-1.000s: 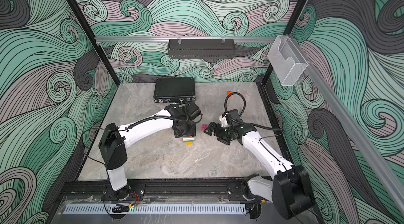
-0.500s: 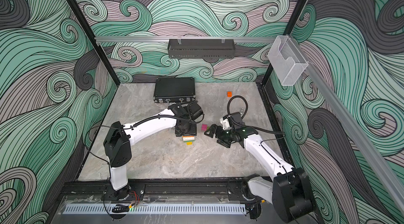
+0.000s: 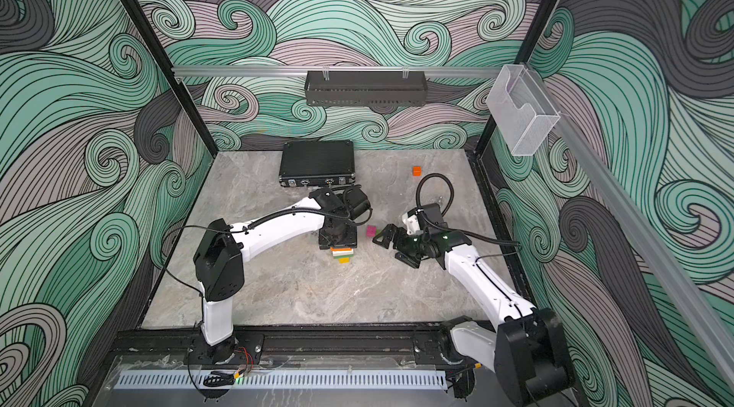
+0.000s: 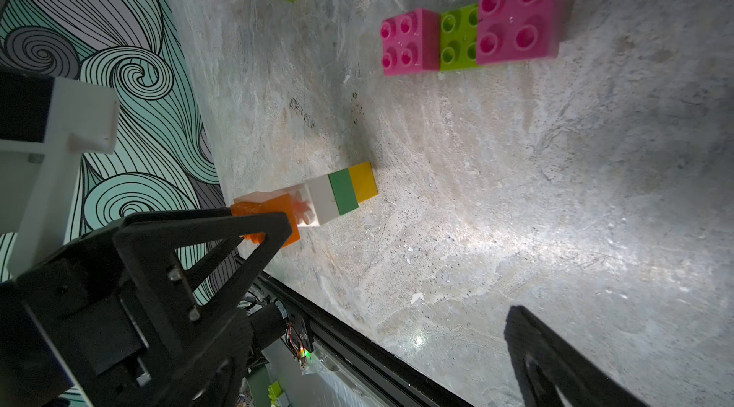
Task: Assemble a carrot with lego
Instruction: Assemble the lego brick with the lego brick.
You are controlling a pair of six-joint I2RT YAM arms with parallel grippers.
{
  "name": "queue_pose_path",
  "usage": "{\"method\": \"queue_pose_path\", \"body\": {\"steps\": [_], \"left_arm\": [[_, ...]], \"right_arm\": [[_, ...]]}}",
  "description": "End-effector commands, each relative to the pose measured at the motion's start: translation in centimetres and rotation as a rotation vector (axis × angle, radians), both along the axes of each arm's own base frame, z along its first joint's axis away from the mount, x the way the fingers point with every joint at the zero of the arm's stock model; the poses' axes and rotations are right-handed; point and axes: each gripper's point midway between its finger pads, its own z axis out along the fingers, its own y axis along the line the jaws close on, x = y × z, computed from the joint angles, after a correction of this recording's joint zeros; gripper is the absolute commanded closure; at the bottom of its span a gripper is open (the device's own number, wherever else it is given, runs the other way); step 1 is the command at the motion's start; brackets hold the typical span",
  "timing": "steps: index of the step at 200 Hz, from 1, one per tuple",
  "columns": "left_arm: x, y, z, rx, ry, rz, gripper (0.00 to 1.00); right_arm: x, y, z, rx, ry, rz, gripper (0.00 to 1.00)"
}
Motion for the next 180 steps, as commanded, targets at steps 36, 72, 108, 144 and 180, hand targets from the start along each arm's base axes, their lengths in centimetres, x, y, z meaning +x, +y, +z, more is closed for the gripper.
{"method": "queue_pose_path", "body": {"steps": [36,72,108,144,180], "left_arm": [[0.44,0.27,0.09,0.007,0.003,0.038,1.00],[0.75,0.03,-0.03,-0.002,0.011,0.052,1.00],[0.74,0.00,-0.14,0.002,0.017,0.061,1.00],[0.50,0.02,-0.47,0.007,0.034,0.073,1.00],[0.21,-0.02,-0.29,-0.002,0.043,0.079,1.00]], "right_arm": [[-0.02,-0.29,0.13,0.008,-0.004,-0.012,0.01],[-0.01,-0.36,0.10,0.006,-0.002,-0.016,0.01],[-0.03,-0.42,0.00,0.005,0.001,-0.018,0.01],[-0.04,-0.51,-0.06,0.005,0.004,-0.022,0.00],[-0.05,-0.60,-0.22,0.001,0.008,-0.023,0.00]]}}
